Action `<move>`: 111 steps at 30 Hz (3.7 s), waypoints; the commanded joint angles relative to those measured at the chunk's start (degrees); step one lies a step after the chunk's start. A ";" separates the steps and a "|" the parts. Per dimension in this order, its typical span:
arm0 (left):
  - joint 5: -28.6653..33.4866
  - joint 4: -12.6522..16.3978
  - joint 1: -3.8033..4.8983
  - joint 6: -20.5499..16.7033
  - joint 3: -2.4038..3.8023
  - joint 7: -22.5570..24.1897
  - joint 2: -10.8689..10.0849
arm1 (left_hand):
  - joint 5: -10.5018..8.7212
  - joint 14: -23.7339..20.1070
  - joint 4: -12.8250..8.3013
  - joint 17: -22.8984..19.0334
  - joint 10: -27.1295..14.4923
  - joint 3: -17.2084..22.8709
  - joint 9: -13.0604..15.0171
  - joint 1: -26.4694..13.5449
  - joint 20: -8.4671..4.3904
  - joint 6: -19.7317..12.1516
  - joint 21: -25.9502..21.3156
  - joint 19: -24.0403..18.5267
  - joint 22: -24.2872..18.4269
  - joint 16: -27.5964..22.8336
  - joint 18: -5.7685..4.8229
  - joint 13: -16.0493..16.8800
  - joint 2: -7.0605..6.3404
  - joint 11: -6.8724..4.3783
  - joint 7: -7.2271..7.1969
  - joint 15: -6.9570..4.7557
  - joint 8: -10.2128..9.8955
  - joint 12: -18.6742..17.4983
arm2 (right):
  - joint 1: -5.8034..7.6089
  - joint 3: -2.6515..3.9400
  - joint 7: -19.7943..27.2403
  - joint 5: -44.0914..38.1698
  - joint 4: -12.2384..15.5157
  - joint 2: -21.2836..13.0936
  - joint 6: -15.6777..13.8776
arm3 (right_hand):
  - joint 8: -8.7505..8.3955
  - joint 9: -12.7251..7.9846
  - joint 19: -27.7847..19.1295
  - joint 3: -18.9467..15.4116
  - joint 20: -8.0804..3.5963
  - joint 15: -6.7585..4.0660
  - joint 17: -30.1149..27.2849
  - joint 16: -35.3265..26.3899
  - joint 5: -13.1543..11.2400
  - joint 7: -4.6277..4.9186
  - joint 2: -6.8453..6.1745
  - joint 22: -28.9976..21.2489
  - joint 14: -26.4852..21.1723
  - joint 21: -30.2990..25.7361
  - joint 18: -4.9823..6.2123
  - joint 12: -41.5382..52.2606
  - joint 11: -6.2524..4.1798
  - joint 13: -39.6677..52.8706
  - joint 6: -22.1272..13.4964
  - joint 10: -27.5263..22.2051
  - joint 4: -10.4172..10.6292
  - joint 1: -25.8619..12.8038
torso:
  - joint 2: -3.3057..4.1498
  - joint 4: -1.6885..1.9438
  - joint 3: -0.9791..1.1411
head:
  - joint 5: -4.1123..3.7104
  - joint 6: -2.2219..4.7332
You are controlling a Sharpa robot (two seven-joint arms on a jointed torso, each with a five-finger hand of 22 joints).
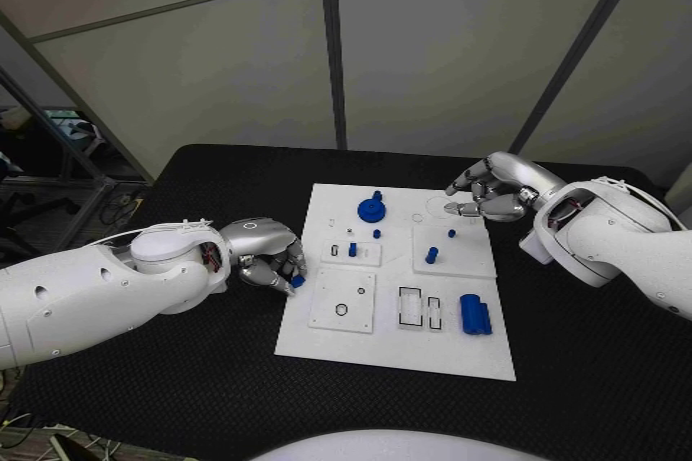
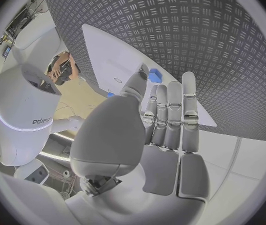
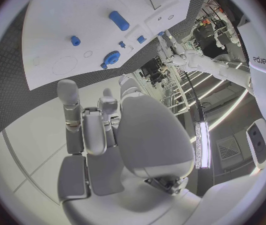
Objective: Assemble the parts on the task board
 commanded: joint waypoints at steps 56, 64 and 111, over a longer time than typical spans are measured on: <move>-0.30 -2.46 0.17 3.42 0.04 -1.26 1.76 | 0.16 -0.95 15.46 -2.61 -2.46 8.60 -0.20 -0.19 -0.32 -0.50 0.22 0.15 3.42 3.05 -0.62 -2.51 8.38 -0.64 0.43 -0.56 -1.08 2.41 | 0.03 0.02 0.33 -0.20 0.07 0.16 -0.39 | 0.51 -0.03 0.48 0.21 -0.10 -0.55 0.69 -0.39 0.30 -0.18 0.16 -0.07 2.75 -0.33 0.90 -0.20 -0.28 -0.14 0.05 0.05 0.43 -0.02 | -0.04 0.10 -0.01 | -0.65 0.18; -0.24 -2.59 0.18 3.18 0.04 -1.31 1.95 | 0.15 -1.03 20.10 -3.42 -2.72 12.35 -0.18 1.55 -0.23 -0.67 -0.28 0.32 3.79 3.30 -0.61 -3.24 5.82 -0.51 0.59 -0.43 -1.18 2.82 | 0.03 0.02 0.36 -0.20 0.08 0.13 -0.41 | 0.52 -0.03 0.47 0.19 -0.10 -0.55 0.71 -0.38 0.30 -0.18 0.16 -0.11 2.76 -0.36 0.90 -0.21 -0.27 -0.16 0.04 0.04 0.46 -0.10 | -0.07 0.07 -0.02 | -0.70 0.28; 0.92 -1.93 0.17 -11.33 0.15 -0.15 2.57 | 0.20 4.68 18.64 -2.27 2.34 31.94 0.94 2.55 -2.25 4.77 1.91 3.62 8.84 5.54 -0.58 -6.08 -1.17 -2.46 -0.85 -2.46 4.60 2.68 | 0.03 0.03 0.54 -0.20 0.19 0.24 -0.44 | 0.51 -0.05 0.44 0.17 -0.10 -0.55 0.64 -0.47 0.32 -0.19 0.11 -0.21 2.74 -0.45 0.91 -0.34 -0.27 -0.32 -0.04 -0.08 0.43 -0.14 | -0.03 0.10 -0.05 | -0.86 0.62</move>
